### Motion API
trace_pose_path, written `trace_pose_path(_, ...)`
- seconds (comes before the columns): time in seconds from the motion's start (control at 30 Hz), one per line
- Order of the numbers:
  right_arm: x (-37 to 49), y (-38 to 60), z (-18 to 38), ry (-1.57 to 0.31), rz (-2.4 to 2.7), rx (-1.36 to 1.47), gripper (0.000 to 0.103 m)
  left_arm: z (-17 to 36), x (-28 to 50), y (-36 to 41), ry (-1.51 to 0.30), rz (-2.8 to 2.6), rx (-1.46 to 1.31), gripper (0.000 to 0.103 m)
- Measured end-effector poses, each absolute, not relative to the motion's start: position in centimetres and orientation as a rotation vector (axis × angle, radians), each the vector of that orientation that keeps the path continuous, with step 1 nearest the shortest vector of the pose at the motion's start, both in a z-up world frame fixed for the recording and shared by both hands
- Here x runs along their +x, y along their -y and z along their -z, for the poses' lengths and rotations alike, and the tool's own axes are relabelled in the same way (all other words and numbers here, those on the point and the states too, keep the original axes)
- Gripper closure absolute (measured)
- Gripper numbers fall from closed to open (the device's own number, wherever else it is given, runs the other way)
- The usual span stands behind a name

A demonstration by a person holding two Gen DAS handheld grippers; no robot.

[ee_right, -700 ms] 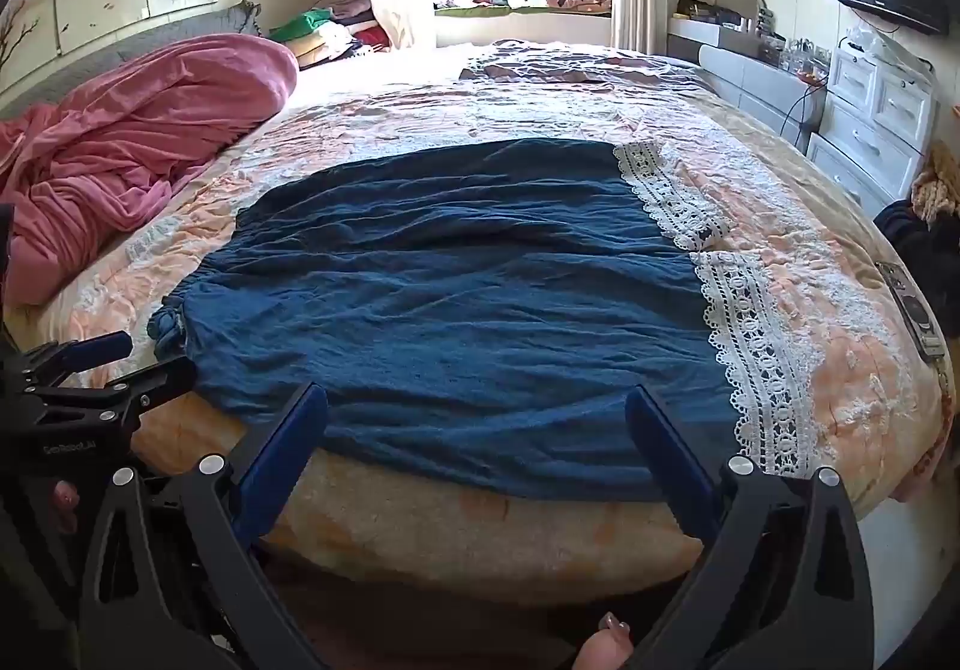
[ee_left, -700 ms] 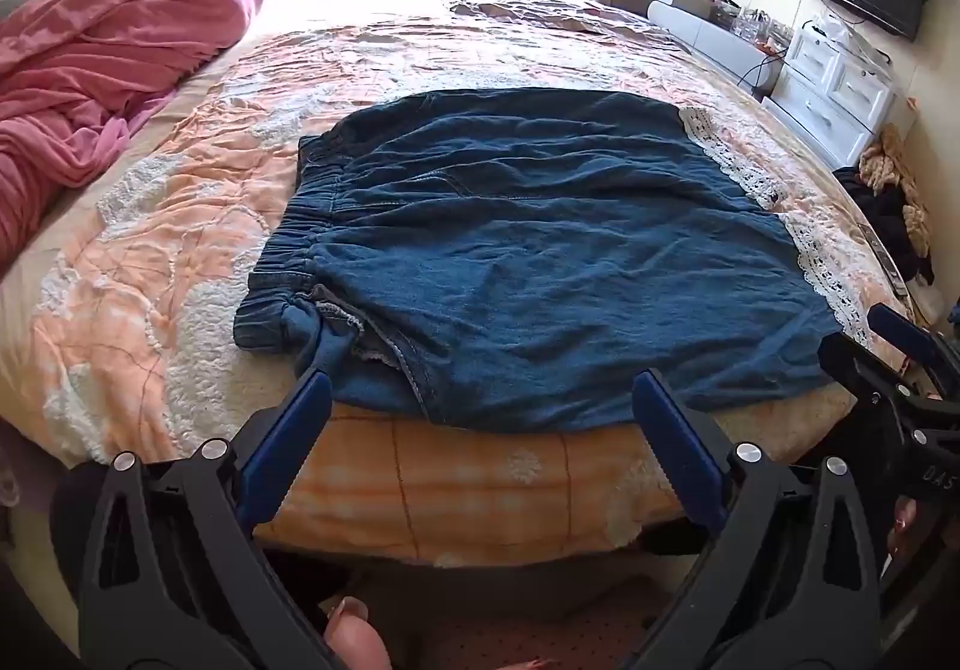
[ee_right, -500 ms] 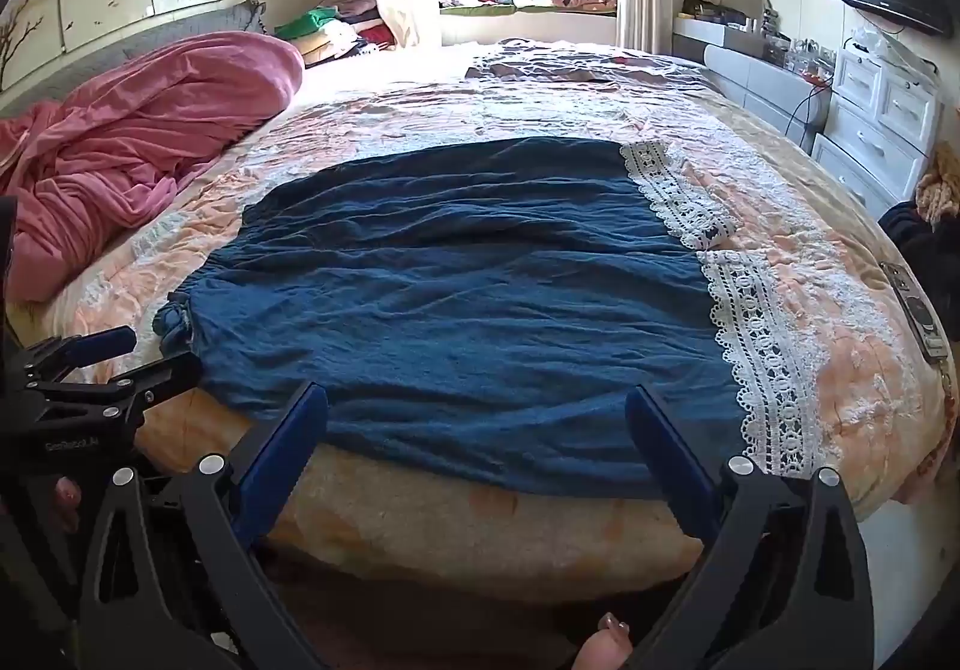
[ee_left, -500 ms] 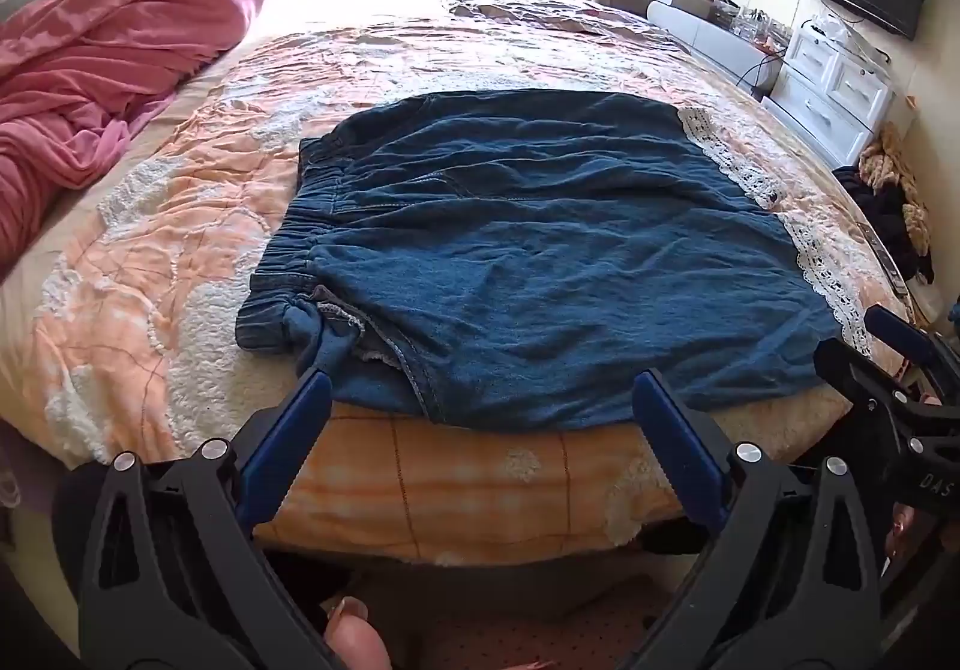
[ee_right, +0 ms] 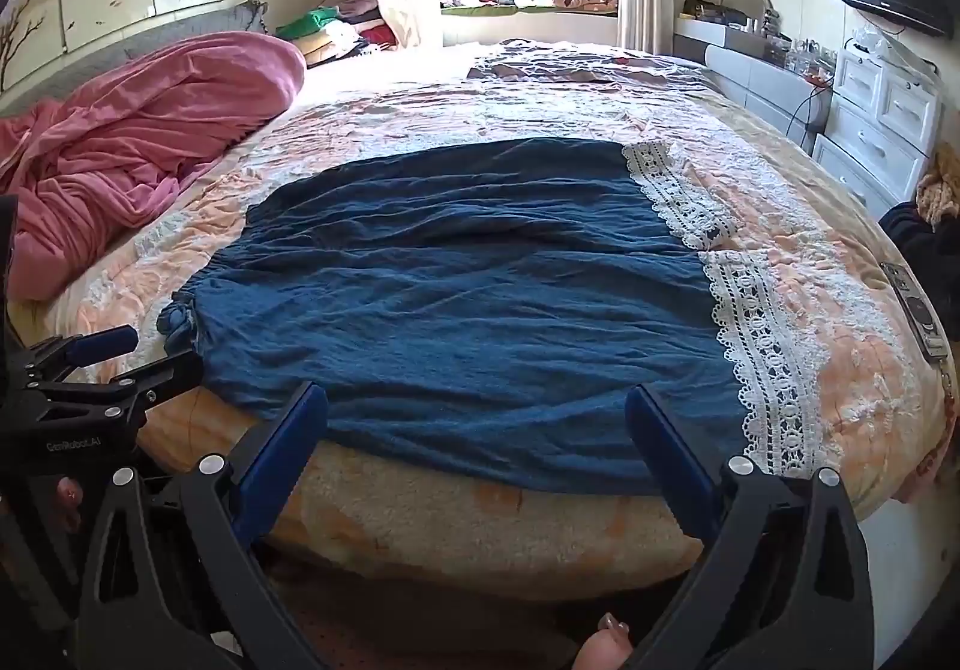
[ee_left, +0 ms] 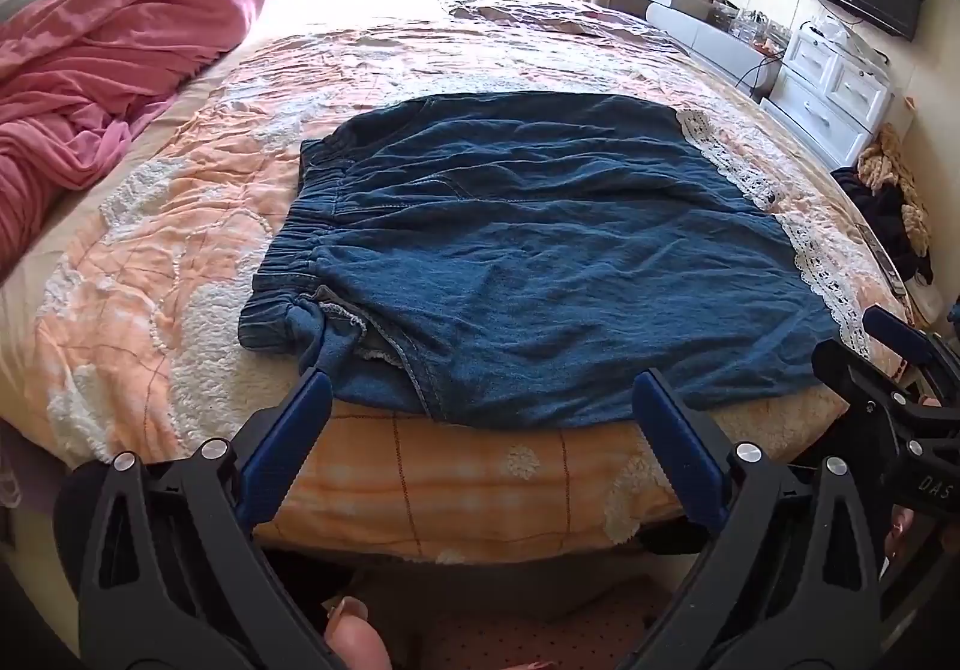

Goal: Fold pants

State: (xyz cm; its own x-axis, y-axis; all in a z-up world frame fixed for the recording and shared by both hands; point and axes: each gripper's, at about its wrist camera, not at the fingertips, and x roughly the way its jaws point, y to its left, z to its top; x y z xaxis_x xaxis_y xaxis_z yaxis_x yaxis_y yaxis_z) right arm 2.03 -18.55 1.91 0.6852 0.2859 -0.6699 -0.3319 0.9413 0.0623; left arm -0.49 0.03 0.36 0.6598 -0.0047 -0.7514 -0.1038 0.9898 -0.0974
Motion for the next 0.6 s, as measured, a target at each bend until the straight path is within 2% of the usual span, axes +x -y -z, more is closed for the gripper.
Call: trace_pose_path(0.6, 2.05, 18.53, -2.14, -0.734, -0.339, -0.075, 0.004, -0.4, -0.65, 0.06, -0.85, -0.055, -0.135, 0.009)
